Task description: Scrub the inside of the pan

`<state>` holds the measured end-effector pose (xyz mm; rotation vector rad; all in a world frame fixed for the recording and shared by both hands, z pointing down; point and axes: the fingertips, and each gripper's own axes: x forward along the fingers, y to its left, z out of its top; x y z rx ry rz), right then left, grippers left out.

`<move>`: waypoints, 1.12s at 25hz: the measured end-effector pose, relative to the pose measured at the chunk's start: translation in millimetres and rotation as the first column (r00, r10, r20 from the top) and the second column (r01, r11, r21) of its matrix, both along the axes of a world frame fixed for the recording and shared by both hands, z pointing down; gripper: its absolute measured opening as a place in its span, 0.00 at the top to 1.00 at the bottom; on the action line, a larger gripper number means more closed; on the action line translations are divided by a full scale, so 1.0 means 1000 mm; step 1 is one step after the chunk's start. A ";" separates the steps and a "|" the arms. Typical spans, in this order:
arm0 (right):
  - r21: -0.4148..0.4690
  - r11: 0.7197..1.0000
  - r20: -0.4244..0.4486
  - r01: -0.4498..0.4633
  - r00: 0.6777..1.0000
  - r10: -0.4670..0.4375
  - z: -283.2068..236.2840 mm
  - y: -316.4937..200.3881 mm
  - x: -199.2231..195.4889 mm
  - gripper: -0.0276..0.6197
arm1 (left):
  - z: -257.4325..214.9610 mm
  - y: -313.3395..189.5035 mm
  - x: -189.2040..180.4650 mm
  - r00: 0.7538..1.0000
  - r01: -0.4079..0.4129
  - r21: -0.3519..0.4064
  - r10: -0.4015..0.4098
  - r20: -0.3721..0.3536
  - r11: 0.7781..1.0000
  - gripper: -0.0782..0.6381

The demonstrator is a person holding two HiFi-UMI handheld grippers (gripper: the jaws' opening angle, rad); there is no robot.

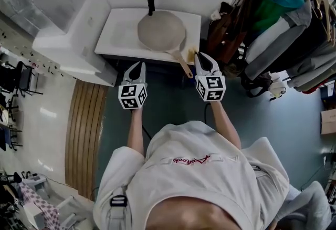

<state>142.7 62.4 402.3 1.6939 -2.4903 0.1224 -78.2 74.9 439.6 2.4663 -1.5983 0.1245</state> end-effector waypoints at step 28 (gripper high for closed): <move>0.005 0.999 -0.025 0.039 0.999 -0.039 0.007 -0.072 -0.019 0.92 | 0.025 -0.056 -0.014 1.000 0.025 -0.044 -0.025 0.002 0.999 0.89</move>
